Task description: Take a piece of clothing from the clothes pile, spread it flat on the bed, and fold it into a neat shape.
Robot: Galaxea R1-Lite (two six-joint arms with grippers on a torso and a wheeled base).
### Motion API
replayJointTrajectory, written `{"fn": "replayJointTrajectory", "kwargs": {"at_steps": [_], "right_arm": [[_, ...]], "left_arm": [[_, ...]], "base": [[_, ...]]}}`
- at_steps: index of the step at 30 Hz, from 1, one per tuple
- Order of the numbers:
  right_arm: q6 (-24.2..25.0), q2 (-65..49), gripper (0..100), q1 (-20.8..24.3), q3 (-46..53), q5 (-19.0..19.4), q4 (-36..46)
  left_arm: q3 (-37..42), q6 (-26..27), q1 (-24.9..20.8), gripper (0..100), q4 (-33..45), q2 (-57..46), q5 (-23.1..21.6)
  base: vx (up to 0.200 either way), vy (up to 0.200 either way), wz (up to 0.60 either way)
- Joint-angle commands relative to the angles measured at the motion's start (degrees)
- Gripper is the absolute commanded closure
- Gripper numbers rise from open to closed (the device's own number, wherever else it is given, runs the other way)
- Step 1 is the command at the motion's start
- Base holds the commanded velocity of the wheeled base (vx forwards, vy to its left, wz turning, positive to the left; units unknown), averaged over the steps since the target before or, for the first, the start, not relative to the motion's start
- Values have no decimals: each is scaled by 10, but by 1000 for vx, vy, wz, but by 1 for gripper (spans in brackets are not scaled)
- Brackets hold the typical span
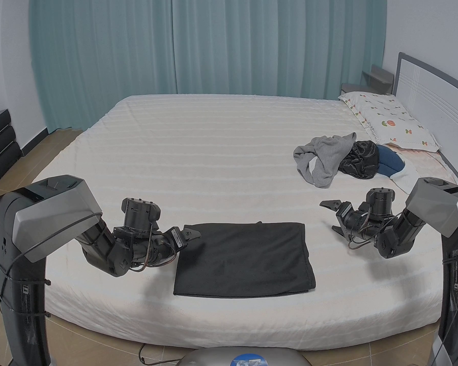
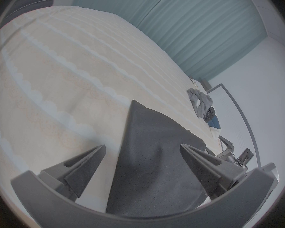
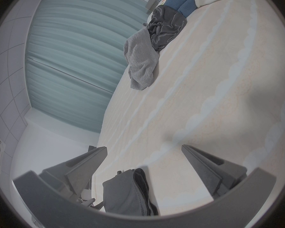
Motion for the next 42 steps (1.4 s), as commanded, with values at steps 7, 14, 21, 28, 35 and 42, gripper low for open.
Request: {"fn": "replayJointTrajectory", "kwargs": {"at_steps": [7, 14, 21, 28, 35, 42], "right_arm": [[0, 2, 0, 3, -1, 0, 0], [0, 3, 0, 3, -1, 0, 0], [0, 1, 0, 3, -1, 0, 0], [0, -1, 0, 1, 0, 1, 0], [0, -1, 0, 2, 1, 1, 0], [0, 0, 0, 2, 5, 1, 1]], "left_arm": [[5, 2, -11, 0, -18, 15, -11], [-11, 3, -14, 0, -20, 30, -11], [-11, 2, -16, 100, -20, 33, -9], [-6, 1, -16, 100, -18, 31, 0], [-3, 1, -16, 100, -17, 29, 7], [-4, 1, -16, 100, -14, 28, 16]], "base": [[0, 0, 0], [0, 0, 0], [0, 0, 0], [0, 0, 0], [0, 0, 0], [0, 0, 0]]}}
